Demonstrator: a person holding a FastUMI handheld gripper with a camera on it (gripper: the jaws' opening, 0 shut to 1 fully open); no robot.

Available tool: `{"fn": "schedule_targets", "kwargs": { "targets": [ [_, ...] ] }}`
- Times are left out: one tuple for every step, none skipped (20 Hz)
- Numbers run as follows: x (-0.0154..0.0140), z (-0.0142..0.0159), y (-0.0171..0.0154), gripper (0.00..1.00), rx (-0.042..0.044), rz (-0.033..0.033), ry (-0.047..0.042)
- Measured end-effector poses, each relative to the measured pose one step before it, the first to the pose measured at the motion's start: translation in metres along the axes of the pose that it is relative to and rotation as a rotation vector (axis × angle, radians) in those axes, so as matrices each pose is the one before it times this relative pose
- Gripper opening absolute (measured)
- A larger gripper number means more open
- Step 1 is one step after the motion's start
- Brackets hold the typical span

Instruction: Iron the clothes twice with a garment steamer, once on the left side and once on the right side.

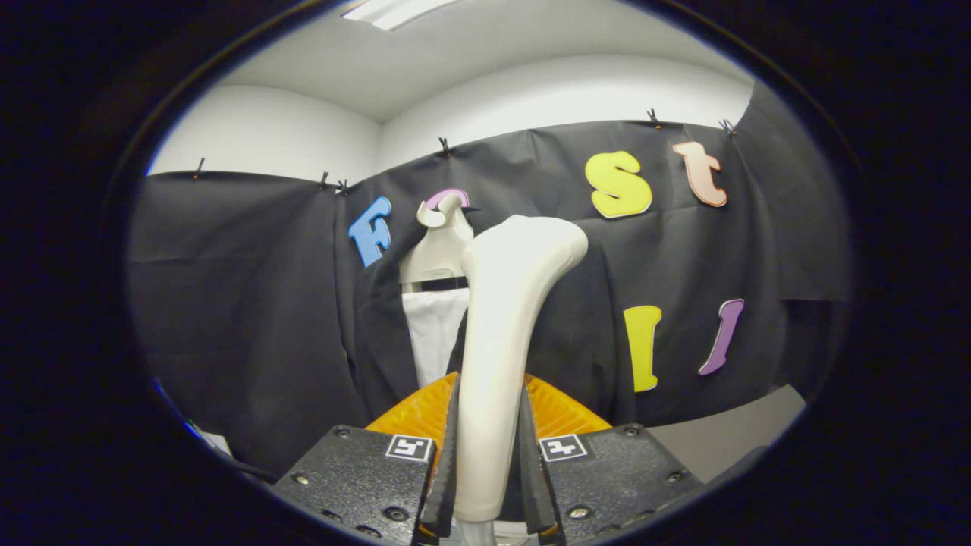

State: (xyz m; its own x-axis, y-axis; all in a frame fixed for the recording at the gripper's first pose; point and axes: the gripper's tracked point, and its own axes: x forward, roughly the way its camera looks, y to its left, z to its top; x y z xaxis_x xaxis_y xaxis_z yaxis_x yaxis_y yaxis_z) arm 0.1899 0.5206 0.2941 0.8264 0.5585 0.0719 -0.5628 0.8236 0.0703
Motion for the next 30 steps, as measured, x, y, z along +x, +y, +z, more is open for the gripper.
{"fn": "schedule_targets", "kwargs": {
  "targets": [
    [0.00259,-0.00581,-0.00149,0.38,0.00104,-0.00185,0.01283],
    [0.00150,-0.00393,-0.00100,0.38,0.00008,-0.00246,0.01071],
    [0.00128,-0.00352,-0.00106,0.38,0.00262,-0.00300,0.00833],
    [0.00089,-0.00407,-0.00093,0.38,0.00151,-0.00078,0.00952],
    [0.00110,-0.00416,-0.00097,0.38,0.00342,-0.00097,0.00857],
    [0.00038,-0.00557,-0.00105,0.38,0.00084,-0.00163,0.01058],
    [0.00068,-0.00453,-0.00123,0.38,0.00090,0.00031,0.00947],
    [0.00030,-0.00416,-0.00026,0.38,0.00084,0.00046,0.01000],
    [0.00087,-0.00466,-0.00072,0.38,0.00181,0.00053,0.01192],
    [-0.00031,-0.00650,-0.00118,0.38,0.00307,0.00066,0.01239],
    [-0.00041,-0.00475,-0.00096,0.38,0.00240,0.00045,0.01160],
    [0.00026,-0.00623,-0.00098,0.38,0.00226,-0.00076,0.01140],
    [-0.00003,-0.00601,-0.00157,0.38,0.00283,0.00008,0.01092],
    [-0.00066,-0.00621,-0.00058,0.38,0.00312,0.00022,0.01092],
    [0.00023,-0.00622,-0.00075,0.38,0.00297,0.00009,0.01263],
    [0.00011,-0.00663,-0.00076,0.38,0.00409,-0.00042,0.01182],
    [0.00026,-0.00685,-0.00091,0.38,0.00506,0.00038,0.01361],
    [-0.00036,-0.00722,-0.00013,0.38,0.00462,0.00185,0.01217],
    [0.00059,-0.00726,-0.00051,0.38,0.00503,0.00034,0.01314],
    [0.00064,-0.00664,-0.00157,0.38,0.00559,-0.00056,0.01269],
    [0.00156,-0.00664,-0.00078,0.38,0.00628,-0.00084,0.01382],
    [0.00114,-0.00817,-0.00190,0.38,0.00536,-0.00154,0.01492],
    [0.00129,-0.00615,-0.00131,0.38,0.00379,-0.00142,0.01300],
    [0.00109,-0.00682,-0.00172,0.38,0.00307,-0.00403,0.01272],
    [0.00256,-0.00649,-0.00145,0.38,0.00125,-0.00292,0.01398],
    [0.00085,-0.00840,-0.00112,0.38,0.00393,-0.00170,0.01326],
    [0.00234,-0.00677,-0.00129,0.38,0.00298,-0.00072,0.01428],
    [0.00118,-0.00562,-0.00223,0.38,0.00517,-0.00166,0.01351],
    [0.00206,-0.00668,-0.00148,0.38,0.00408,-0.00297,0.01324],
    [0.00194,-0.00731,-0.00108,0.38,0.00341,-0.00297,0.01376]
  ]
}}
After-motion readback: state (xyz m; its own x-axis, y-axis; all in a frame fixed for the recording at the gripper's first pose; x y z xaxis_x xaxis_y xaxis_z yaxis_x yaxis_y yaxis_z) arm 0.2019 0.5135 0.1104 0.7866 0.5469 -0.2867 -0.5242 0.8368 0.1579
